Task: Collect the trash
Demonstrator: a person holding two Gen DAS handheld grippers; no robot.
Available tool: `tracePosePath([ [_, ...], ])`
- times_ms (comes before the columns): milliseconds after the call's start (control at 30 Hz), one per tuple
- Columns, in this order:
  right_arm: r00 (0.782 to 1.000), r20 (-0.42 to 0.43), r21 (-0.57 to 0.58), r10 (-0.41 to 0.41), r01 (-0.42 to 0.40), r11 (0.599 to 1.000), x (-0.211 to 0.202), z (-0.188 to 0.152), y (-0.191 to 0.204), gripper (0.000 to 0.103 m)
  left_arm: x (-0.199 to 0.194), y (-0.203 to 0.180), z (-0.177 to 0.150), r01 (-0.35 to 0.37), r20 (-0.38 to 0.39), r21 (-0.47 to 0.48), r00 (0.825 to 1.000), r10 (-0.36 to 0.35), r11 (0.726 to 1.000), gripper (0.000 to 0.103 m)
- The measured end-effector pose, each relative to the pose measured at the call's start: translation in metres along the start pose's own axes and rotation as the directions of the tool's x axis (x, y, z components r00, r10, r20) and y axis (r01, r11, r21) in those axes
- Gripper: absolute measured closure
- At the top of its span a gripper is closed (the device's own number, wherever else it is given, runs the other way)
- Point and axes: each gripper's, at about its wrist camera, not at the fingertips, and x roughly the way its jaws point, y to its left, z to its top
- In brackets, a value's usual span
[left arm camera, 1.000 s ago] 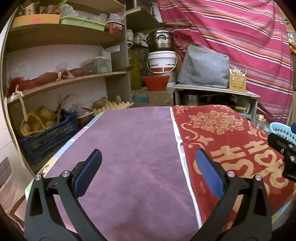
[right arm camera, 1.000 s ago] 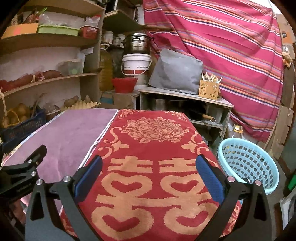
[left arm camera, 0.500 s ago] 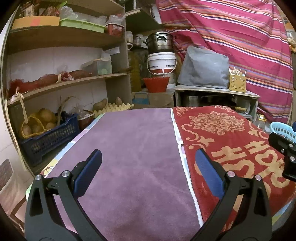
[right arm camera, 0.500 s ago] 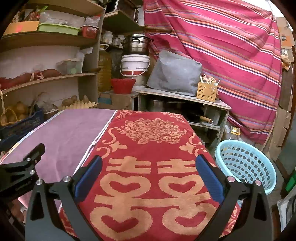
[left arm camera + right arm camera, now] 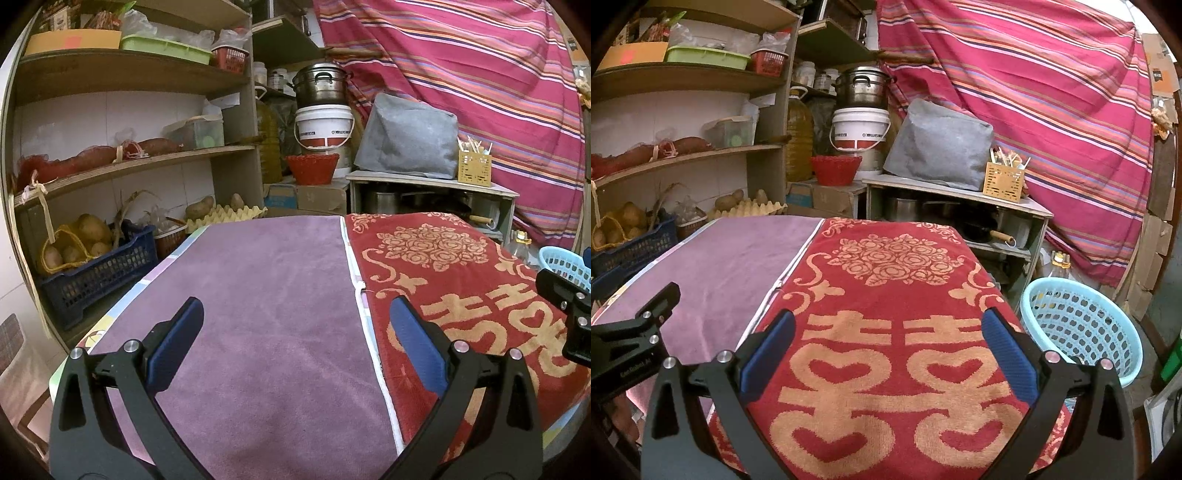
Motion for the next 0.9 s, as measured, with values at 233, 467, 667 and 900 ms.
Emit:
tracePosePath([
  [233,1.0,0.0,-0.002,0.0,0.0,1.0,0.0005,-0.0004,-0.0013,0.005,-0.0008,-0.003,-0.0003,-0.009,0.006,0.006,1.0,0.009,1.0,0.005],
  [467,1.0,-0.001,-0.004,0.0,0.0,1.0,0.0009,-0.0012,-0.0021,0.005,-0.0012,-0.0062,0.0002,-0.004,0.008,-0.003,1.0,0.004,1.0,0.005],
  [667,1.0,-0.001,-0.004,0.0,0.0,1.0,0.0009,-0.0009,-0.0019,0.005,-0.002,-0.0067,0.0001,-0.006,0.007,-0.005,1.0,0.006,1.0,0.005],
  [900,1.0,-0.002,-0.004,0.0,0.0,1.0,0.0005,-0.0008,-0.0017,0.005,-0.0023,-0.0068,-0.0004,-0.006,0.007,-0.004,1.0,0.006,1.0,0.005],
])
